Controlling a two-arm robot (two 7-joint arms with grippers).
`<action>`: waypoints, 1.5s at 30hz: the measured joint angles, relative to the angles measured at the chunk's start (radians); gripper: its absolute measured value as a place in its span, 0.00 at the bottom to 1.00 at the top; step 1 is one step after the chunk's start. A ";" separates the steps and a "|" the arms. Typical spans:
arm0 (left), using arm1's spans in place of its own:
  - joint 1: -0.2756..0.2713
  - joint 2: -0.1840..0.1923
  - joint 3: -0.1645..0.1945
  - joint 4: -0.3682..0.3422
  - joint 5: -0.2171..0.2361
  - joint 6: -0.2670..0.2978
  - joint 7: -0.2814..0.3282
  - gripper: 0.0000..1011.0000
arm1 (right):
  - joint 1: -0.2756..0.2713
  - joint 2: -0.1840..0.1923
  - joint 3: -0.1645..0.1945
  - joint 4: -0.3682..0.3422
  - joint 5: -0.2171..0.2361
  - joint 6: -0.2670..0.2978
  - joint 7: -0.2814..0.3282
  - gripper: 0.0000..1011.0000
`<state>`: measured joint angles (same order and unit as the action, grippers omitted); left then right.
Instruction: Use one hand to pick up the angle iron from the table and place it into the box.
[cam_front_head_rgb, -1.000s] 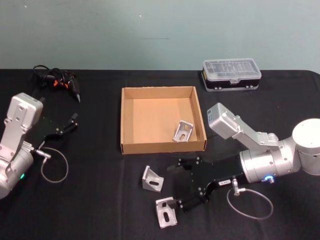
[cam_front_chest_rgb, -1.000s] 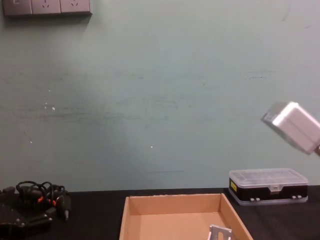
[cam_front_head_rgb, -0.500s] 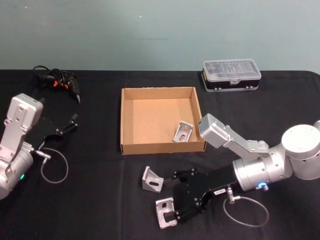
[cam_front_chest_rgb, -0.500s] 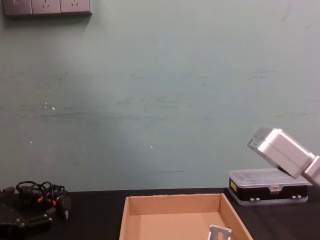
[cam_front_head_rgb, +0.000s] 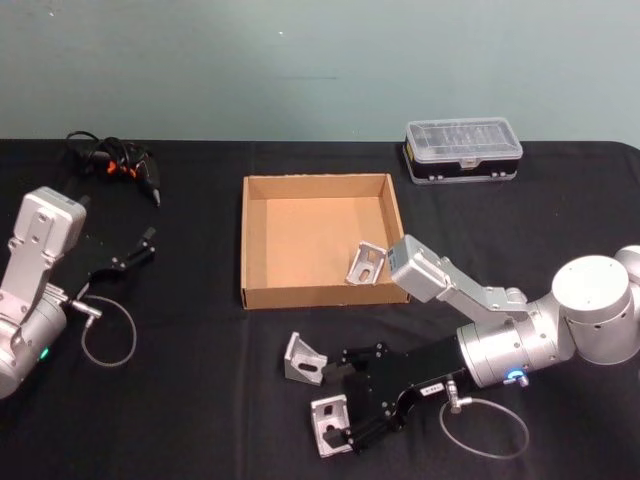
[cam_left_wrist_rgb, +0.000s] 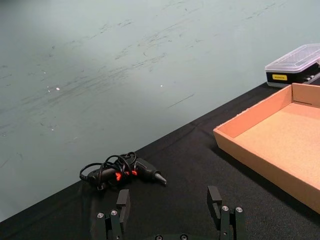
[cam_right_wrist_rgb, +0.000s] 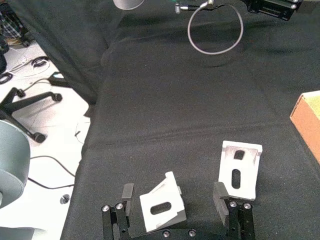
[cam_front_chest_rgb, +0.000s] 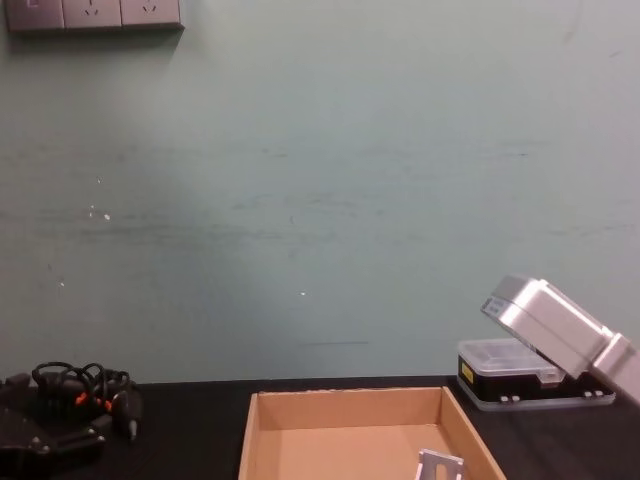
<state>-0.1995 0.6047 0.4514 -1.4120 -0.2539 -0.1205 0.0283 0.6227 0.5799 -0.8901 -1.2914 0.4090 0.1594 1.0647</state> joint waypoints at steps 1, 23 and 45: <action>0.000 0.000 0.000 0.000 0.000 0.000 0.000 1.00 | 0.000 0.001 -0.002 0.000 0.001 0.000 -0.001 0.99; 0.000 0.000 0.000 0.000 0.000 0.000 0.000 1.00 | 0.007 0.004 -0.028 0.010 0.017 -0.011 -0.028 0.44; 0.000 0.000 0.000 0.000 0.000 0.000 0.000 1.00 | -0.007 0.020 0.015 -0.043 0.047 -0.025 -0.084 0.10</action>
<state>-0.1995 0.6047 0.4514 -1.4120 -0.2539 -0.1205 0.0283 0.6156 0.5997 -0.8753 -1.3345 0.4559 0.1346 0.9808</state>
